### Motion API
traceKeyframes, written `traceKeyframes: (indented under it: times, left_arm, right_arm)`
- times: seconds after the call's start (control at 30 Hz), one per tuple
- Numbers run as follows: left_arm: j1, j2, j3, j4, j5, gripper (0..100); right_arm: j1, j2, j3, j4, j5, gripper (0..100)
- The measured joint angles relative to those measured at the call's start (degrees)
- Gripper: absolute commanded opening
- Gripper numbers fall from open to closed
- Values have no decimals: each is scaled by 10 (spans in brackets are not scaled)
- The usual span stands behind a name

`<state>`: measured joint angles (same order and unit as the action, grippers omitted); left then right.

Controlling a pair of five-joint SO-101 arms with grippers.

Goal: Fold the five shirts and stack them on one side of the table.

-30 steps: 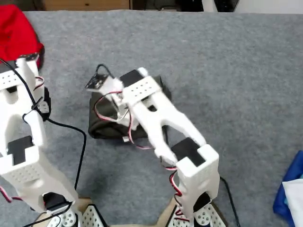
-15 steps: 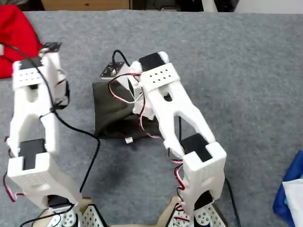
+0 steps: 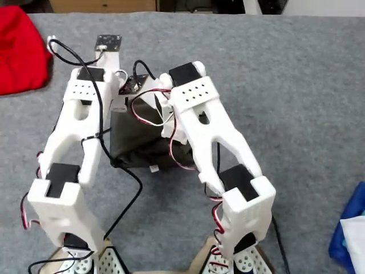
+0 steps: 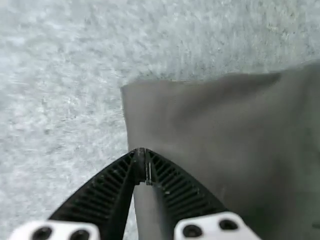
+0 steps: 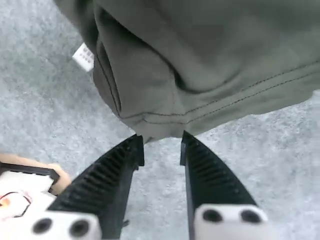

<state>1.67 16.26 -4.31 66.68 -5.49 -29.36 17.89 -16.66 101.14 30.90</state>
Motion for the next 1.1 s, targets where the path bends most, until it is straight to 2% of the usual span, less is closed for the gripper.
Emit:
traceKeyframes:
  times: [0.13, 0.27, 0.43, 0.7, 0.9, 1.1]
  left_arm:
    - [0, 67, -49, -2, 13, 20]
    - [-7, 142, -103, 21, 16, 20]
    - [-21, 227, -189, 67, 18, 20]
    - [-26, 319, -344, 158, 18, 20]
    - [-26, 352, -417, 206, 18, 20]
    - [-26, 354, -437, 220, 3, 20]
  right_arm:
    - [-16, -1, 1, 1, -25, 140]
    - [-25, -2, 1, -19, -62, 18]
    - [-25, 33, -1, -64, -86, 17]
    - [-34, 80, 8, -71, -86, 16]
    - [-34, 81, 96, -105, -86, 16]
    - [-30, 68, 178, -113, -86, 16]
